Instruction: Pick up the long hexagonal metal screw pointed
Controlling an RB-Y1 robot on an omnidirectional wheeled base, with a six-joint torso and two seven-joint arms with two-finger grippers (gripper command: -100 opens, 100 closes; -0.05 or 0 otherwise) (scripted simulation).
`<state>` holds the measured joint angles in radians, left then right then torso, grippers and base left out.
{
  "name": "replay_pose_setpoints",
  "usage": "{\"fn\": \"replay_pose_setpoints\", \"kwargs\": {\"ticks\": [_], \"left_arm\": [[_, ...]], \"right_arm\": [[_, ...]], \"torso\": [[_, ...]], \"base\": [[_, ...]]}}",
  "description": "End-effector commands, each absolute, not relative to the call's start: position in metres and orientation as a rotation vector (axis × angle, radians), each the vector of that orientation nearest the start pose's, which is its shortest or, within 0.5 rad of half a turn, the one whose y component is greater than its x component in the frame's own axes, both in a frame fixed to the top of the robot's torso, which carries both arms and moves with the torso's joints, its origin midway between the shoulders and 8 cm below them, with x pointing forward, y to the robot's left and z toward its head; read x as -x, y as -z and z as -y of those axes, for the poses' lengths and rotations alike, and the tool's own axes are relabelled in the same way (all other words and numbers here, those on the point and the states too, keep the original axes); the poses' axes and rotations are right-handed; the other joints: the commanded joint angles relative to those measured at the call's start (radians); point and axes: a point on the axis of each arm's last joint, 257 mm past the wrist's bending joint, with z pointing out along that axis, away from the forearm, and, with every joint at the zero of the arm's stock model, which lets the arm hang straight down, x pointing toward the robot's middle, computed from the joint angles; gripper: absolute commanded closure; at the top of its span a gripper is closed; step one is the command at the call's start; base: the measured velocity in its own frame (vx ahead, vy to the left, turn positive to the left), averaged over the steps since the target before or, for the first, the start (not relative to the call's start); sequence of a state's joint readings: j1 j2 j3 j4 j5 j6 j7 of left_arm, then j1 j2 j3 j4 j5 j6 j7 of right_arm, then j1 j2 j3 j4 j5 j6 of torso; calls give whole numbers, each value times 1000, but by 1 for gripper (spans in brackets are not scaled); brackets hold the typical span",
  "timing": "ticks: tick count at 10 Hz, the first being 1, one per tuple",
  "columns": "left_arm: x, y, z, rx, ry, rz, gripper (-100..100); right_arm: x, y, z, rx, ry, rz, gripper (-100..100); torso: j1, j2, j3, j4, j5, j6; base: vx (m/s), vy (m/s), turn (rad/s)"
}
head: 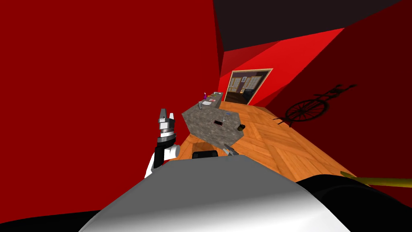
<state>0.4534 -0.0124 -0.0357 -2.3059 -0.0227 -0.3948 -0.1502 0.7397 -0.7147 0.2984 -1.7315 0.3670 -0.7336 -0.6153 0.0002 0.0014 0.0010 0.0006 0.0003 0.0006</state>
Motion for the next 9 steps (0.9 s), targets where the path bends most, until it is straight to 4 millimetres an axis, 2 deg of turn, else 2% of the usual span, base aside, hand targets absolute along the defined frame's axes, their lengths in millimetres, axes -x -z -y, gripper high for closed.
{"fn": "replay_pose_setpoints", "kwargs": {"ticks": [1, 2, 3, 4, 5, 6, 8, 9], "left_arm": [[-361, -31, -263, 627, 1192, -679, 0], [-361, -31, -263, 627, 1193, -679, 0], [-361, -31, -263, 627, 1192, -679, 0], [-361, -31, -263, 627, 1192, -680, 0], [-361, -31, -263, 627, 1193, -679, 0], [-361, -31, -263, 627, 1192, -680, 0], [-361, -31, -263, 627, 1192, -680, 0], [-361, -31, -263, 627, 1192, -680, 0]], "right_arm": [[-185, 351, 212, -906, -1563, -1982, -100], [-179, 362, 225, -944, -1539, -2020, -100], [-177, 362, 227, -948, -1538, -2031, -100], [-153, 382, 238, -978, -1512, -2128, -100], [-150, 383, 244, -989, -1506, -2152, -100], [-128, 398, 255, -1005, -1478, -2244, -100], [-123, 400, 268, -1039, -1456, -2280, -100], [-100, 414, 286, -1079, -1412, -2373, -100]], "torso": [[0, 0, 0, 0, 0, 0], [1, 0, 0, 0, 0, -1], [0, 0, 0, 0, 0, 0], [-1, -1, 0, 0, 0, 0], [0, -1, 0, 0, 0, -1], [-1, -1, 0, 0, 0, 0], [0, -1, -1, 0, 0, 0], [-1, -1, -1, 0, 0, 0]], "base": [[-14, 43, 291], [-13, 31, 109], [-11, 13, -46], [-12, 32, 291], [-10, 28, 145], [-8, 42, 256], [-1, 23, 82], [3, 34, 284]]}}
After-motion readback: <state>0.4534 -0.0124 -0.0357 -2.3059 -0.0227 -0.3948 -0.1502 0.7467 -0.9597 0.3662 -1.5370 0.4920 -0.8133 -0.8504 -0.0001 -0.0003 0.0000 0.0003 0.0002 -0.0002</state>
